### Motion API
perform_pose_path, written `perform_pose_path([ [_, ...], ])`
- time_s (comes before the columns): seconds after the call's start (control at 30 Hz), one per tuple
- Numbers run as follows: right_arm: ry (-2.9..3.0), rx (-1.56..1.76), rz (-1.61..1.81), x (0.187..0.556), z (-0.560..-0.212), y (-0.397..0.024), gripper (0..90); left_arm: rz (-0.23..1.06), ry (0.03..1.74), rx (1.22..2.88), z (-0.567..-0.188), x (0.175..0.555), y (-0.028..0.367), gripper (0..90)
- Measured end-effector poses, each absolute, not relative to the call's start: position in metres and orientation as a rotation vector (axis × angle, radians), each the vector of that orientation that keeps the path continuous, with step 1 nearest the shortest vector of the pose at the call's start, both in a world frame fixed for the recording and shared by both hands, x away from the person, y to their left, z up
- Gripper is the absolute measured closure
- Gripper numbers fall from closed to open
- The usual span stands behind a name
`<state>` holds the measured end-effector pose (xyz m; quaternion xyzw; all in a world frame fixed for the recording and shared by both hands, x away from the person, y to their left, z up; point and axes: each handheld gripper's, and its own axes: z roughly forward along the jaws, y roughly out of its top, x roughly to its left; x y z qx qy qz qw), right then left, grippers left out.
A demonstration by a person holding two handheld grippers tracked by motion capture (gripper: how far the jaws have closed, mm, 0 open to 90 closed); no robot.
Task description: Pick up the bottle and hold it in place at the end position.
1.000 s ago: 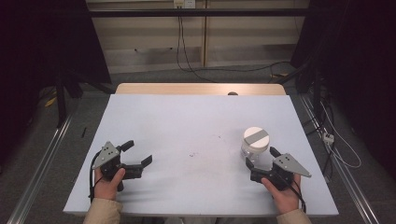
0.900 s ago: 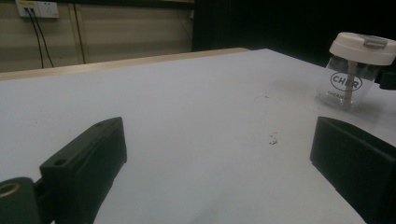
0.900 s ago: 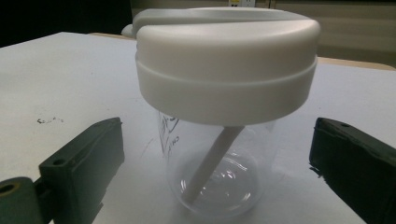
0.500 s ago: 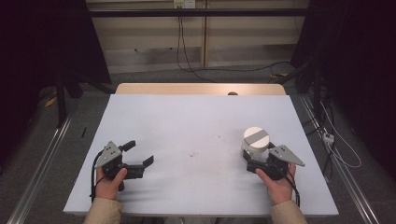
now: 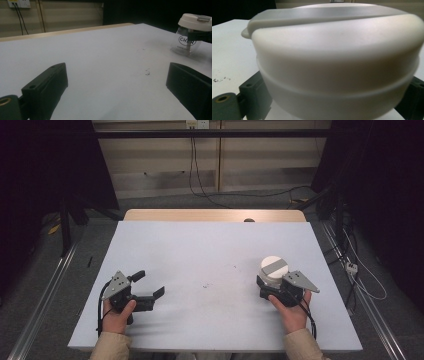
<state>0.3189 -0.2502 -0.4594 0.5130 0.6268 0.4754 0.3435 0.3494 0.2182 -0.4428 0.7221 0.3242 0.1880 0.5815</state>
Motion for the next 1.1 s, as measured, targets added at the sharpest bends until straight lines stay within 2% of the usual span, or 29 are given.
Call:
perform_pose_path([
  [0.2, 1.626, 1.336, 1.225, 0.3213, -0.4596, -0.2490, 8.1, 0.441, 0.760, 1.686, -0.4430, 0.3497, 0.2185, 3.6],
  [0.43, 1.630, 1.333, 1.225, 0.3232, -0.4597, -0.2489, 13.7, 0.443, 0.758, 1.688, -0.4432, 0.3501, 0.2182, 3.6],
  [1.1, 1.636, 1.301, 1.247, 0.3231, -0.4568, -0.2505, 18.2, 0.439, 0.756, 1.678, -0.4433, 0.3505, 0.2168, 3.7],
])
